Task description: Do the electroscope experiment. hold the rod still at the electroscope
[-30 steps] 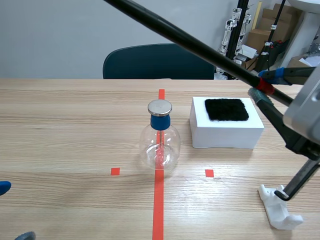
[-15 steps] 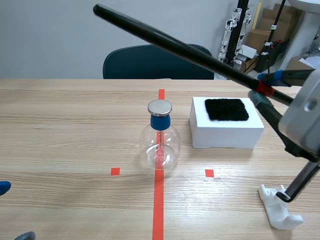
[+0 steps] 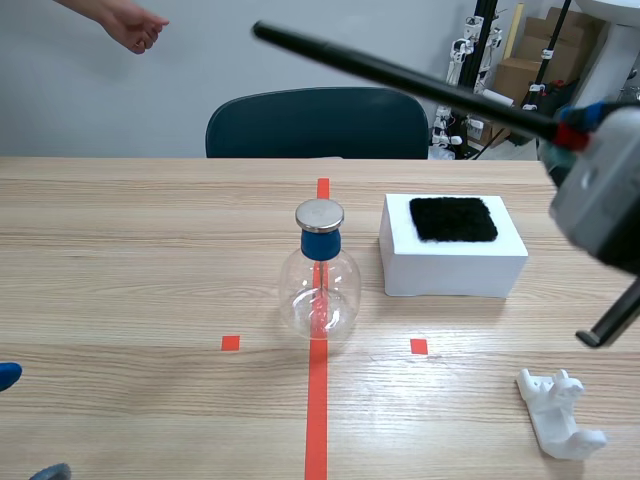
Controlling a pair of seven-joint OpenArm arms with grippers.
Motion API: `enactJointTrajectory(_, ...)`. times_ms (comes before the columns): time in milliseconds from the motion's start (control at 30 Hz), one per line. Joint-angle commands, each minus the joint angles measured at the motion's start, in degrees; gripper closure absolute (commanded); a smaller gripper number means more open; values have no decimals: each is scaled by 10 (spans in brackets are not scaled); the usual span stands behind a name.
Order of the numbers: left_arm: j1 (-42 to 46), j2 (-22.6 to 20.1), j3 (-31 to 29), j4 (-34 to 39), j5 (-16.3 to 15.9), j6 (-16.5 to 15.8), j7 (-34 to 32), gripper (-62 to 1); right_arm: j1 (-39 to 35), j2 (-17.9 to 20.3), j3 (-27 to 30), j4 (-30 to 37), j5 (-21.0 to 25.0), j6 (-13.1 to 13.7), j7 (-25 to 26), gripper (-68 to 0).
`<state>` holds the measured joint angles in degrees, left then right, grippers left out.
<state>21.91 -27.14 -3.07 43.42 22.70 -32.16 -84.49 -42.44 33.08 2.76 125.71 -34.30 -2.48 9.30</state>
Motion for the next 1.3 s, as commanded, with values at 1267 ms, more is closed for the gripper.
enactJointTrajectory(1267,0,-4,0,5,-6,-1,-10,-623,453,167,-369,-216,-271,-5,-206,-22)
